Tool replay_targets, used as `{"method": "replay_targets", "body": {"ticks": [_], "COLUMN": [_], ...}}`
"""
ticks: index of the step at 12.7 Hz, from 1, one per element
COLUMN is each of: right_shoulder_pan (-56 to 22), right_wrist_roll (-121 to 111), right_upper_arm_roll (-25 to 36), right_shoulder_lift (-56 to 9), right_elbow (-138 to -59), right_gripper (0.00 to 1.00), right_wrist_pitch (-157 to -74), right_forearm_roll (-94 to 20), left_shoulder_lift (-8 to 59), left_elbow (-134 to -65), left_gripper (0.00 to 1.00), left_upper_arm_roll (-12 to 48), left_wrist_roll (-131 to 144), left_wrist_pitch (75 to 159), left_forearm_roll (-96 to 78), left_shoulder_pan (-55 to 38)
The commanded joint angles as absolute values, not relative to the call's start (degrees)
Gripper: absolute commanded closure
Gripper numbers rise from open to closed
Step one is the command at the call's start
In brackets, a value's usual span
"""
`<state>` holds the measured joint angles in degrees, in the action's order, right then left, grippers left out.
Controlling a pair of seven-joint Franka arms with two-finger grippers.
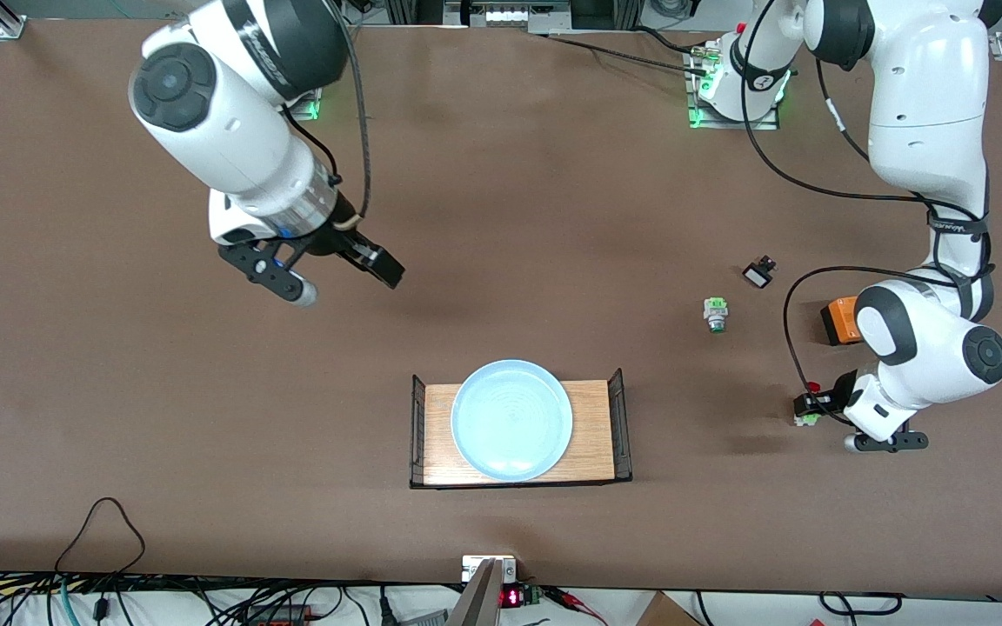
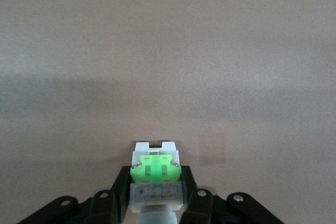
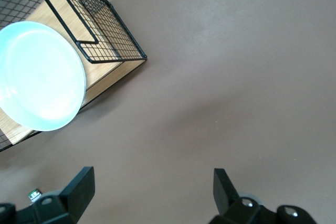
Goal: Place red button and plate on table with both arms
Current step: 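Release the button with the left gripper while the right gripper approaches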
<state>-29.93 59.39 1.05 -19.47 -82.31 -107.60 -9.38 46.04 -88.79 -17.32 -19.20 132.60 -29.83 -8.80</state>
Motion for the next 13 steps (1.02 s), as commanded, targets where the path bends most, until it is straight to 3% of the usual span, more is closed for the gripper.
{"method": "replay_targets", "body": {"ticks": [1,5,8,9,13], "right_shoulder_pan": [-33.0,-35.9,-35.9,-35.9,-35.9], "right_wrist_roll": [64.9,72.2,72.2,72.3,78.0], "right_upper_arm_roll": [1.8,1.9,2.3,2.6,2.6], "right_shoulder_lift": [-23.0,-26.9,-29.1,-30.1,-33.1], "right_elbow": [-80.3,-80.3,-80.3,-80.3,-80.3], "right_gripper": [0.0,0.0,0.0,0.0,0.0], "right_wrist_pitch": [-111.9,-117.2,-120.7,-122.0,-128.8], "right_forearm_roll": [-9.8,-9.5,-9.1,-9.1,-9.1], "left_shoulder_lift": [46.1,46.5,46.5,46.4,43.5], "left_elbow": [-89.6,-89.6,-89.6,-89.6,-89.0], "left_gripper": [0.75,0.52,0.18,0.03,0.0], "left_upper_arm_roll": [-17.2,-17.2,-17.3,-17.3,-19.2], "left_wrist_roll": [-22.4,-22.3,-22.3,-22.2,-21.2], "left_wrist_pitch": [133.4,133.4,133.2,133.1,128.3], "left_forearm_roll": [-32.3,-32.3,-32.3,-32.3,-30.8], "left_shoulder_pan": [-8.7,-8.7,-8.7,-9.0,-9.3]}}
